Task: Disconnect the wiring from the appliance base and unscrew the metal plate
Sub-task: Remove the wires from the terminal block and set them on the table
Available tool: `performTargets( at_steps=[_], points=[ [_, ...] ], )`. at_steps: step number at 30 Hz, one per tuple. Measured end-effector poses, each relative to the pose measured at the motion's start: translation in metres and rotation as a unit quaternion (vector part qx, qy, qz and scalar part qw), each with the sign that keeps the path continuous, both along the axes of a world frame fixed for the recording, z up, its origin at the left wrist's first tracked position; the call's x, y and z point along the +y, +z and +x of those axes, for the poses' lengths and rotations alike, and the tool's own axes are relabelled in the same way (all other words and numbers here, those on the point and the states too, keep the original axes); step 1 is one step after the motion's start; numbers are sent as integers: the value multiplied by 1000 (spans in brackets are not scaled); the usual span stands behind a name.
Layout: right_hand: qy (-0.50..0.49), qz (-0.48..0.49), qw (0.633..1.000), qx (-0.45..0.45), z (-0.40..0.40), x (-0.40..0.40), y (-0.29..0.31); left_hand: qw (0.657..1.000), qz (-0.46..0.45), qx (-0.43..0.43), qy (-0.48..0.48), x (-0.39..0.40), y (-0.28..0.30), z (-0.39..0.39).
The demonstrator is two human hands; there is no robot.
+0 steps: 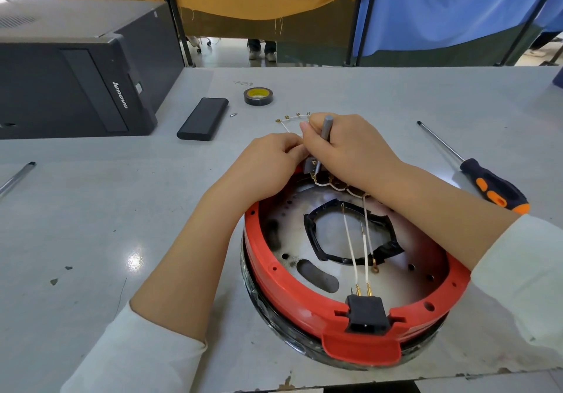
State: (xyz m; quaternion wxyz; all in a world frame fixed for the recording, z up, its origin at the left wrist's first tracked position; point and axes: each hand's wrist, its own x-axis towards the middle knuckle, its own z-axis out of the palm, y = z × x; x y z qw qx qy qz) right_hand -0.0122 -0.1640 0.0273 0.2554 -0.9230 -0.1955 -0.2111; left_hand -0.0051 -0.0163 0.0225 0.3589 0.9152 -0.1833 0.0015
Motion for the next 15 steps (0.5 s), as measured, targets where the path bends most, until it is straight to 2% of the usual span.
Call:
performTargets(
  at_steps=[5, 11, 13, 15],
  points=[
    [-22, 5, 999, 32, 3, 1, 1, 1000, -5, 1, -3, 0, 1, -2],
    [25, -18, 998, -61, -9, -4, 1, 1000, -11, 7, -6, 0, 2, -2],
    [30, -55, 995, -77, -9, -1, 1, 1000, -3, 0, -5, 0, 2, -2],
    [37, -52, 995, -72, -8, 0, -1, 1000, 0, -5, -2, 0, 2, -2]
  ],
)
